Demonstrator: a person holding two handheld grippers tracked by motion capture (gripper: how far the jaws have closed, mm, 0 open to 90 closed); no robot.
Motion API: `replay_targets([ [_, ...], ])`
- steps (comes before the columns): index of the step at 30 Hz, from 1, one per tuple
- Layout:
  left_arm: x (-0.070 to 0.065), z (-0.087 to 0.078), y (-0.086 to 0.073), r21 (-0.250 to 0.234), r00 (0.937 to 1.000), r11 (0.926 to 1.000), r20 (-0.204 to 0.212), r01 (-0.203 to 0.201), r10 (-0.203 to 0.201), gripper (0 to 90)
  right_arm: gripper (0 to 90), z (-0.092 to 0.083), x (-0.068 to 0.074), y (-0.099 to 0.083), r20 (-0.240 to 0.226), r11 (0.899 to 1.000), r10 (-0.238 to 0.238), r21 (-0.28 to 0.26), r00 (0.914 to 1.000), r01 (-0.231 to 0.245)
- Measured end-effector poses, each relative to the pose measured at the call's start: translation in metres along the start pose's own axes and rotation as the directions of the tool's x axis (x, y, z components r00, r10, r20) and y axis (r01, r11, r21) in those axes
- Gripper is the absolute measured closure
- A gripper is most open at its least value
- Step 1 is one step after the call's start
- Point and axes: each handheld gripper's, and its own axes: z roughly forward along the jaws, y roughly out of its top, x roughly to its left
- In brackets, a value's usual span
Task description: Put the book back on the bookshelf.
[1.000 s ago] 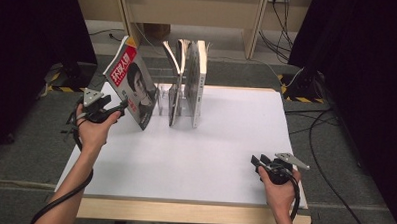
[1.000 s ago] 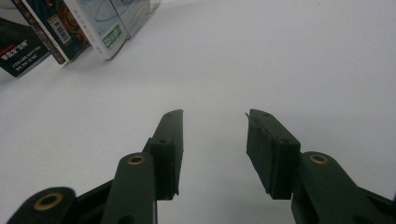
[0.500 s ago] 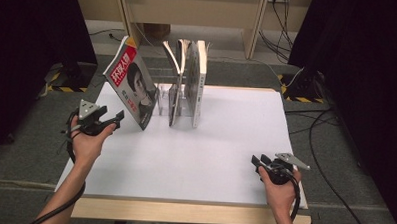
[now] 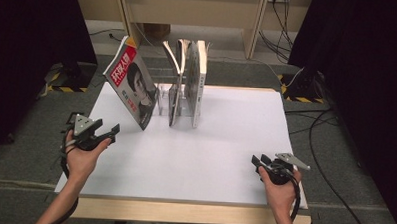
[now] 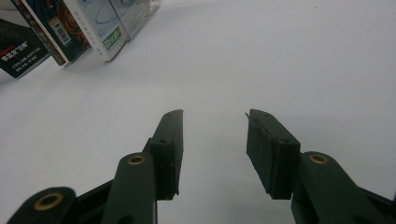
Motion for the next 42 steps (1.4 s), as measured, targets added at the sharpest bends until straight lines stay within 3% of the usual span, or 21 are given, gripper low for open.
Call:
replay_targets([
  [19, -0.006, -0.016, -0.036, 0.034, 0.9997, 0.9994, 0.022, -0.005, 0.004, 31.5, 56.9, -0.001, 0.0, 0.0, 0.005, 1.0, -0.002, -0.001, 1.0, 0.002],
  [33, 0.0, -0.031, -0.076, 0.086, 0.9999, 0.9963, 0.012, -0.001, 0.0, 31.5, 56.7, -0.001, 0.001, 0.0, 0.013, 1.0, -0.009, 0.001, 0.9999, 0.009],
  [42, 0.001, -0.036, -0.09, 0.097, 0.9999, 0.9953, 0.011, 0.007, -0.008, 31.5, 56.5, -0.001, 0.002, -0.001, 0.015, 1.0, -0.003, 0.003, 0.9999, 0.003],
])
